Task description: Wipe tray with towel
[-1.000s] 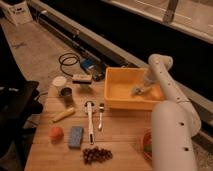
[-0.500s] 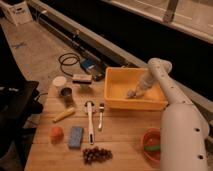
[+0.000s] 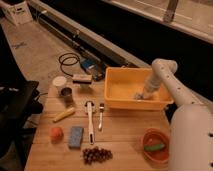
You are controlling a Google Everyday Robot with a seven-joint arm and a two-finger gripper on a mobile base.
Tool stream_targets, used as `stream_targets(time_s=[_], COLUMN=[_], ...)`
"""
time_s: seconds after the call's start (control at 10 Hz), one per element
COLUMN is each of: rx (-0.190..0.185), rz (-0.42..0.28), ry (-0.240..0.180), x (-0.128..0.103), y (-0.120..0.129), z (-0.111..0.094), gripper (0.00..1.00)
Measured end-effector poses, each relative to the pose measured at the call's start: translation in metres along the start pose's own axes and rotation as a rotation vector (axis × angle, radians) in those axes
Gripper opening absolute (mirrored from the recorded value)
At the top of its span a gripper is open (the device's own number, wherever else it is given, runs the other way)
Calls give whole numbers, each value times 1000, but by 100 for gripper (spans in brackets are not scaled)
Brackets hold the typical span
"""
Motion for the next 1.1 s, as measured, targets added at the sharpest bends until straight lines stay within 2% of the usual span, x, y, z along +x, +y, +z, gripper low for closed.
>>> stream_targets(time_s=[0.2,0.3,0.5,0.8,1.0,1.1], rx=[3,15,26,36,32,24], rz=[15,14,-9,-66,-104,-108], ry=[49,64,70,41,-6,-13], x=[17,19,13,-26,-54,-59], y=[-12,-28,-46,-43,-27,-17], z=[-3,-3,1,12,20,22], gripper=[0,0,0,0,0,0])
